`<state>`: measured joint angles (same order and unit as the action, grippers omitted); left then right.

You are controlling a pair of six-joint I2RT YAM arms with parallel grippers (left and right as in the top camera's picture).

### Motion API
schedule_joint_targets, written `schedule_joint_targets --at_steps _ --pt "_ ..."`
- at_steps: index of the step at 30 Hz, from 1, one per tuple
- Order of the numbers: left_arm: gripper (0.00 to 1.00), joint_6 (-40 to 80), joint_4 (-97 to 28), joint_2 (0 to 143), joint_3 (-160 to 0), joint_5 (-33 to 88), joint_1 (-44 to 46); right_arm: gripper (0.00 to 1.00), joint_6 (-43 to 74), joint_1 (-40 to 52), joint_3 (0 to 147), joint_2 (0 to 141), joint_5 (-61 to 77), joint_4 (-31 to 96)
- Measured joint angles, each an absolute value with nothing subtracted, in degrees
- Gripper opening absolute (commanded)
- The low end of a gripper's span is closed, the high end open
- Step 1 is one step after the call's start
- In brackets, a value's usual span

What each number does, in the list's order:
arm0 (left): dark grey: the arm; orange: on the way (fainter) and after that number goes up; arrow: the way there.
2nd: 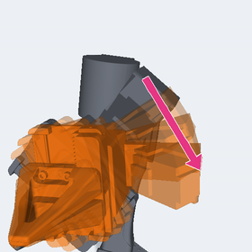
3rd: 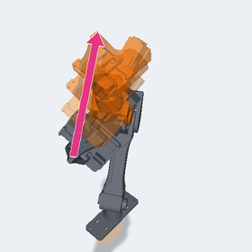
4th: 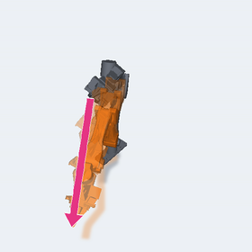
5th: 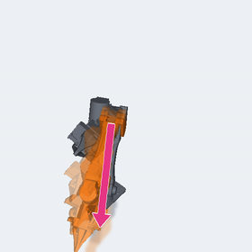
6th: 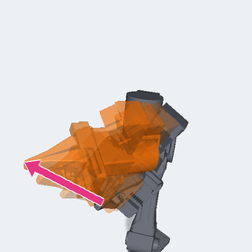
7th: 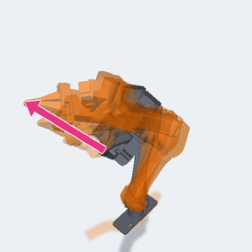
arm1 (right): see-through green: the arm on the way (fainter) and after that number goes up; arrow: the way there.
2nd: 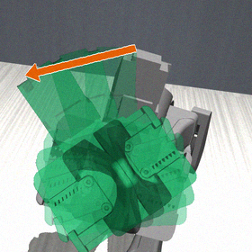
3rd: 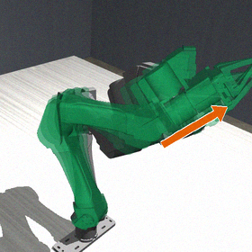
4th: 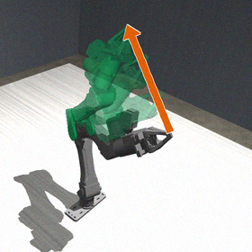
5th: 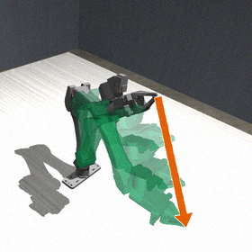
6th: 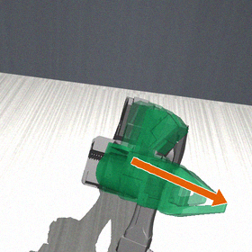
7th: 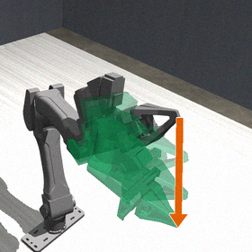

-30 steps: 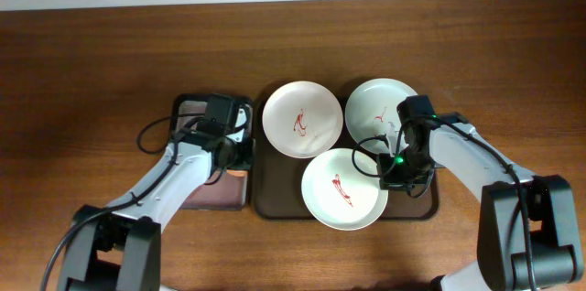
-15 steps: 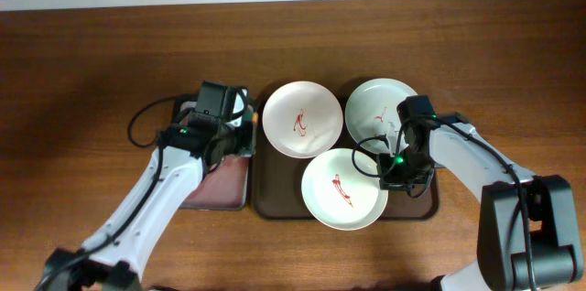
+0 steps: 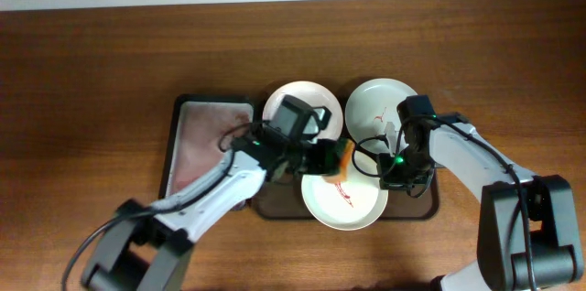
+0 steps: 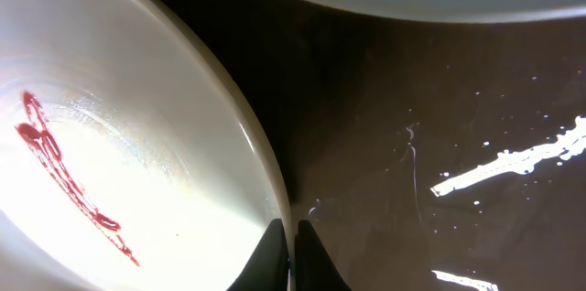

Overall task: Clean dirty plates on tray and stack at the side
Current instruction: 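Move the sponge onto the cream plate and scrub it with the left gripper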

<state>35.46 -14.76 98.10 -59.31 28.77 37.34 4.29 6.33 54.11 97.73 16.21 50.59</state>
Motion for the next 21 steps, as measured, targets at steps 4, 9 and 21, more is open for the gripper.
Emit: schedule_joint_targets --at_steps 4,9,21 --pt "0.00 43.4 -11.1 102.4 -59.2 32.4 39.9 0.04 4.3 6.3 54.1 97.7 16.2 50.6" --pt "0.00 49.7 -7.6 106.2 -59.3 35.4 42.8 0.04 4.3 6.3 54.1 97.7 16.2 50.6" --pt "0.00 46.4 -14.2 108.9 -59.7 29.4 42.0 0.04 4.3 6.3 54.1 97.7 16.7 50.4"
